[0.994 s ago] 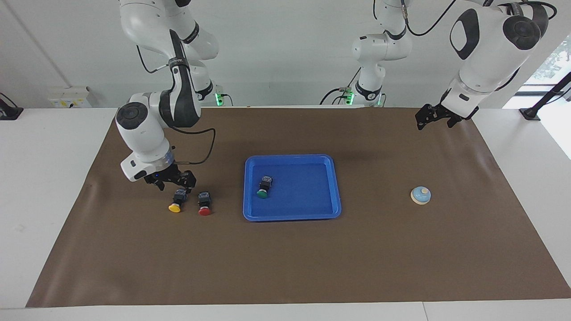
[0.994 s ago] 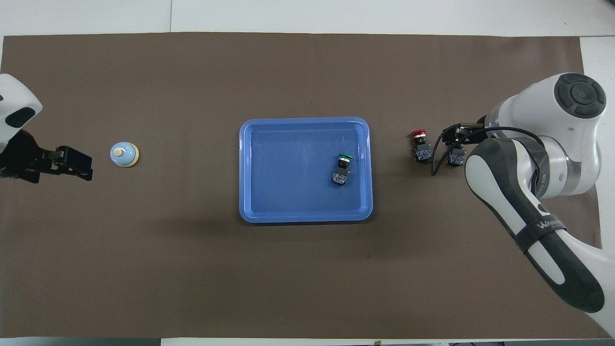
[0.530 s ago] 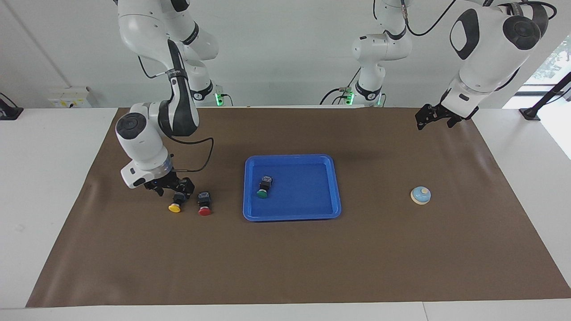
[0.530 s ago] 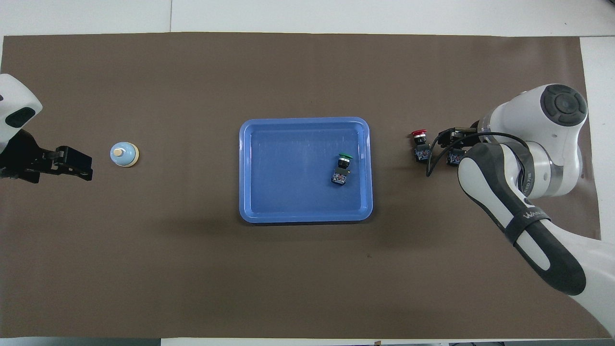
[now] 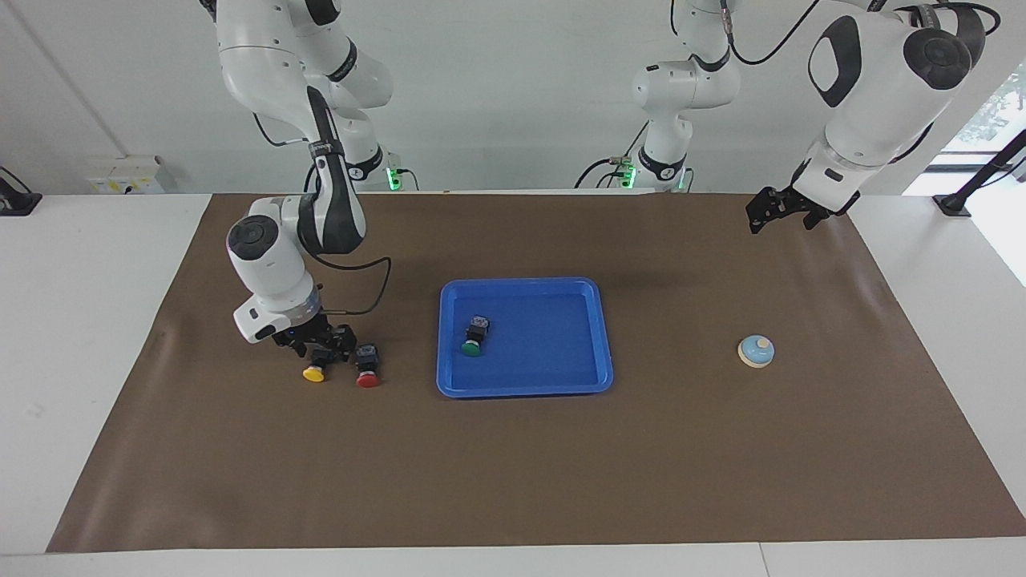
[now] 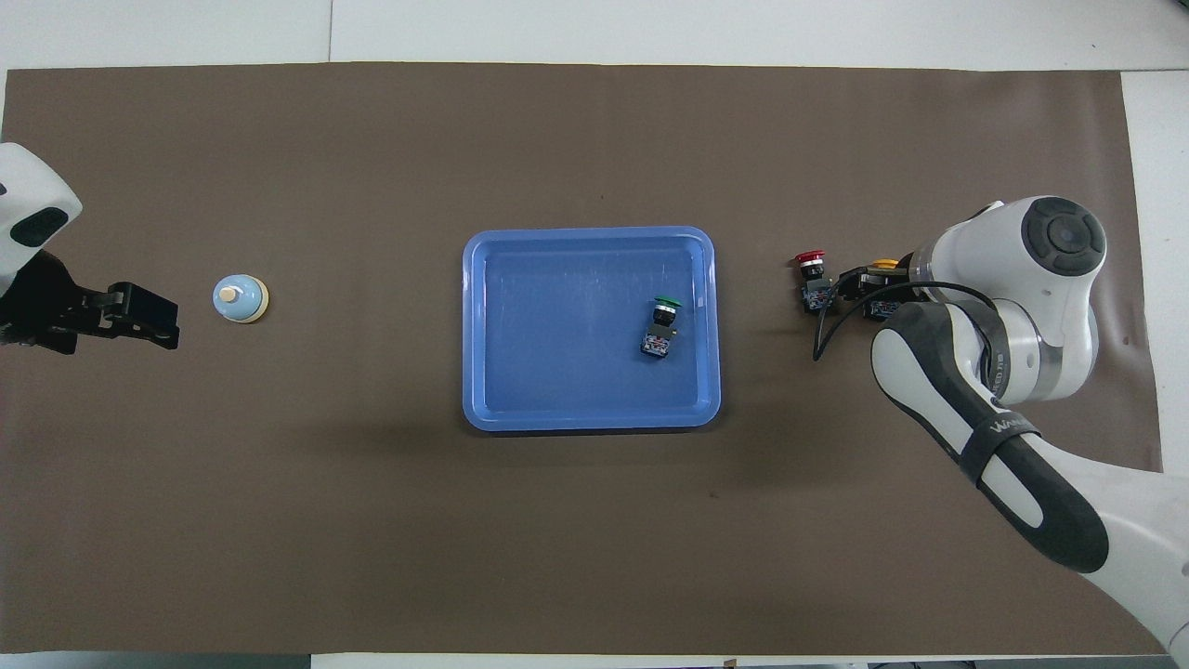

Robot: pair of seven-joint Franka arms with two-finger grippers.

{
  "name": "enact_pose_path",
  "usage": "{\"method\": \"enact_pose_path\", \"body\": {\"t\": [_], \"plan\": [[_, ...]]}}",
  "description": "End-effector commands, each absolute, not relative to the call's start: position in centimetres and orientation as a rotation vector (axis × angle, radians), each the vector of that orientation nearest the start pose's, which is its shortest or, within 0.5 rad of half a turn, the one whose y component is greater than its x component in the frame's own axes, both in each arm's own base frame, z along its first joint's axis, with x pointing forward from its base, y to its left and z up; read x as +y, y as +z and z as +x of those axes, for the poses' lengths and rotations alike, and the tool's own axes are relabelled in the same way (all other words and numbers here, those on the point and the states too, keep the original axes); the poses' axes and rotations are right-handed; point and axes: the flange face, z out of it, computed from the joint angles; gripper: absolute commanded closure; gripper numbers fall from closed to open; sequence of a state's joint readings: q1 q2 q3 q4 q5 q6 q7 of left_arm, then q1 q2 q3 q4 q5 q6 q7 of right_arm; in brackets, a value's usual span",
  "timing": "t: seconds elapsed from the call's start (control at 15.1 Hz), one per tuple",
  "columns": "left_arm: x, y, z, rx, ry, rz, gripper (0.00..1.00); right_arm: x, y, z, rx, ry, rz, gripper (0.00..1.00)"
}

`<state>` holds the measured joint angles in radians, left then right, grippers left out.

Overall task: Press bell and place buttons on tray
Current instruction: 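Place the yellow button in the blue tray beside the green one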

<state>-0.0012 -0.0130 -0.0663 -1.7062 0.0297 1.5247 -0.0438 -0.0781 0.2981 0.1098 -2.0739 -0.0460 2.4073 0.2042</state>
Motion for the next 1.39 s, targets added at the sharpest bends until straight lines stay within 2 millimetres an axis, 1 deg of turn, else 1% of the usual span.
{"method": "enact_pose_path", "body": {"t": [0.0,0.13,0.2,0.27,0.33,0.4,0.46,0.6,0.66,0.73,0.86,0.93,0.99,1.06,1.13,1.19,1.33], "plan": [[-3.3,57.1,53.4,0.027,0.259,-3.07,0.0,1.6,28.9,58.6,0.249,-0.077,-3.119,0.48],[-3.3,57.1,53.4,0.027,0.259,-3.07,0.0,1.6,29.1,58.7,0.273,-0.081,-3.115,0.86],[-3.3,57.1,53.4,0.027,0.259,-3.07,0.0,1.8,29.4,58.8,0.287,-0.086,-3.113,1.0],[-3.3,57.1,53.4,0.027,0.259,-3.07,0.0,2.2,30.0,59.0,0.295,-0.093,-3.112,1.0],[-3.3,57.1,53.4,0.027,0.259,-3.07,0.0,2.4,31.2,59.6,0.294,-0.107,-3.111,1.0],[-3.3,57.1,53.4,0.027,0.259,-3.07,0.0,2.7,32.1,60.0,0.288,-0.074,-3.115,1.0],[-3.3,57.1,53.4,0.027,0.259,-3.07,0.0,3.8,33.6,60.7,0.284,-0.057,-3.113,1.0],[-3.3,57.1,53.4,0.027,0.259,-3.07,0.0,9.6,36.4,61.2,0.364,-0.031,-3.094,1.0],[-3.3,57.1,53.4,0.027,0.259,-3.07,0.0,13.8,37.6,61.0,0.385,-0.021,-3.092,1.0],[-3.3,57.1,53.4,0.027,0.259,-3.07,0.0,17.5,38.3,60.5,0.398,-0.033,-3.08,1.0],[-3.3,57.1,53.4,0.027,0.259,-3.07,0.0,25.3,38.9,58.5,0.43,-0.039,-3.029,1.0],[-3.3,57.1,53.4,0.027,0.259,-3.07,0.0,29.1,38.9,57.5,0.411,-0.042,-3.015,1.0],[-3.3,57.1,53.4,0.027,0.259,-3.07,0.0,32.2,38.4,57.2,0.426,-0.046,-2.998,1.0],[-3.3,57.1,53.4,0.027,0.259,-3.07,0.0,34.5,37.5,56.9,0.425,-0.041,-2.997,1.0],[-3.3,57.0,53.4,0.027,0.261,-3.069,0.0,36.2,36.3,56.2,0.401,-0.025,-3.002,1.0],[-3.3,57.1,53.4,0.027,0.259,-3.07,0.0,36.5,35.7,55.9,0.389,-0.028,-3.006,1.0],[-3.3,57.1,53.4,0.027,0.259,-3.07,0.0,36.4,34.9,55.6,0.389,-0.018,-3.015,0.99]]}}
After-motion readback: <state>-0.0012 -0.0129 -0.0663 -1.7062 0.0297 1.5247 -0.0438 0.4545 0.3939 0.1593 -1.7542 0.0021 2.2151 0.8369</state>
